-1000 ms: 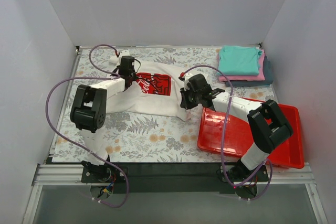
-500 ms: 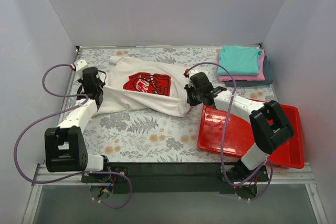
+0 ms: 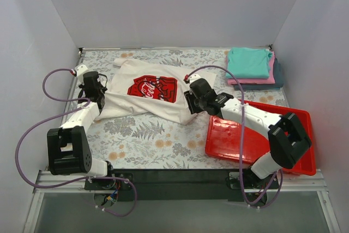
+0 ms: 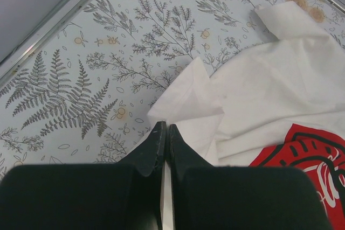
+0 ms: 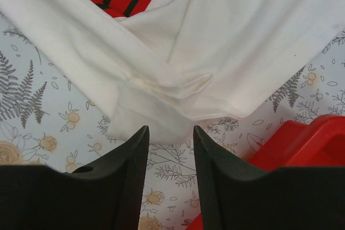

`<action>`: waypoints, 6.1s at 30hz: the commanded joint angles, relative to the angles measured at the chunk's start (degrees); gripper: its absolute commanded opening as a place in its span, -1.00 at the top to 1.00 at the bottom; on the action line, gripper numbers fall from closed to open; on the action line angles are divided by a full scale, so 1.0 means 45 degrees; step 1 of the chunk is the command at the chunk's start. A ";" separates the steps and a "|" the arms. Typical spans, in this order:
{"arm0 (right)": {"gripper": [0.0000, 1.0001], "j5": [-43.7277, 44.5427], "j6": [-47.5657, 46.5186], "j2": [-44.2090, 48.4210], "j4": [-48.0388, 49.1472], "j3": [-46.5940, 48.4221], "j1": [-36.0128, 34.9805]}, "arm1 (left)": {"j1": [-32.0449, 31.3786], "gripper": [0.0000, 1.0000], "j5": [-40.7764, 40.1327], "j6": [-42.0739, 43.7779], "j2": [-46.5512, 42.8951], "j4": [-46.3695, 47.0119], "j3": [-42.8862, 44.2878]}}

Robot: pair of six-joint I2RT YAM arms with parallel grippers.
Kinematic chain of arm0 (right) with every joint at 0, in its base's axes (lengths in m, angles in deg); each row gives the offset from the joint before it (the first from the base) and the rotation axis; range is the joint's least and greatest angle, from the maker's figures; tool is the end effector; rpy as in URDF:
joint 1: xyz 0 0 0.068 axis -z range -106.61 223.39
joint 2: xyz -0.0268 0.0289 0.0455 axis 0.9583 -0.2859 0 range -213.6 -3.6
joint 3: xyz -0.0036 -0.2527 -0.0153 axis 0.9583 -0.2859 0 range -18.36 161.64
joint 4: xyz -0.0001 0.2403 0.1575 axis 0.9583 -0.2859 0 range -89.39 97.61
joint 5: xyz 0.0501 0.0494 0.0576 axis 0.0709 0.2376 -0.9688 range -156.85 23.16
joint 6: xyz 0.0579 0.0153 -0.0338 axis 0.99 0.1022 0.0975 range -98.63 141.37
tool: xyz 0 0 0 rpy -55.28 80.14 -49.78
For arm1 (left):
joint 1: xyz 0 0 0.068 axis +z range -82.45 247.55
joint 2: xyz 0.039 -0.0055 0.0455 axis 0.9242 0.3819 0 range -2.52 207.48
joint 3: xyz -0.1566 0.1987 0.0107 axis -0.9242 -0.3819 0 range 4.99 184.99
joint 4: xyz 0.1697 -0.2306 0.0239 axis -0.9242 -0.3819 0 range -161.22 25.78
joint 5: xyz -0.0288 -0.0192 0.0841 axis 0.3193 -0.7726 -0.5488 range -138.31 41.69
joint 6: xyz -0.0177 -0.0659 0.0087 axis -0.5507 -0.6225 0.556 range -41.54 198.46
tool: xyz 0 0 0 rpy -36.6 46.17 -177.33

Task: Fold and stack the t-shirts
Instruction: Flatten the tshirt out

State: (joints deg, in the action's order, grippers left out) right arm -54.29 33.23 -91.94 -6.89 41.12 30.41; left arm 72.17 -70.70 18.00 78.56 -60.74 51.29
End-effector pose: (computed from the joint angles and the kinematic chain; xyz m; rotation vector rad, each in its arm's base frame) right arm 0.2817 0.2460 0.1900 -0.5150 2.2585 0.2335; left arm 0.3445 0.0490 0.1830 -1.3040 1.6164 -0.1826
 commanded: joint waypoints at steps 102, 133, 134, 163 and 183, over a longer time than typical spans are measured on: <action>0.47 -0.2712 0.0061 -0.2244 0.3047 -0.0641 -0.1249 | 0.3504 1.00 0.2964 -0.1328 0.0108 0.0417 -0.0602; 0.97 0.0920 -0.2575 0.3183 0.1758 0.2034 -0.0078 | 0.2527 1.00 0.6963 -0.3613 -0.4286 0.0283 0.0507; 0.97 0.0940 -0.2886 0.3455 0.1758 0.2441 -0.0039 | 0.2547 1.00 0.7200 -0.3498 -0.4306 -0.0493 0.1052; 0.97 -0.5290 -0.4432 0.7051 -0.2539 0.9671 0.0020 | 0.2547 1.00 1.0210 -0.0195 -0.5088 -1.0462 1.5974; 0.97 -0.1753 -0.5078 0.3207 -0.0569 0.8304 0.1033 | 0.2410 1.00 1.0504 -0.1387 -0.0740 -0.5952 1.1328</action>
State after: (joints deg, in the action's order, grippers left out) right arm -65.48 10.43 -74.43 -14.59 78.28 32.29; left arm 83.08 -22.46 12.49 70.12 -91.12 101.34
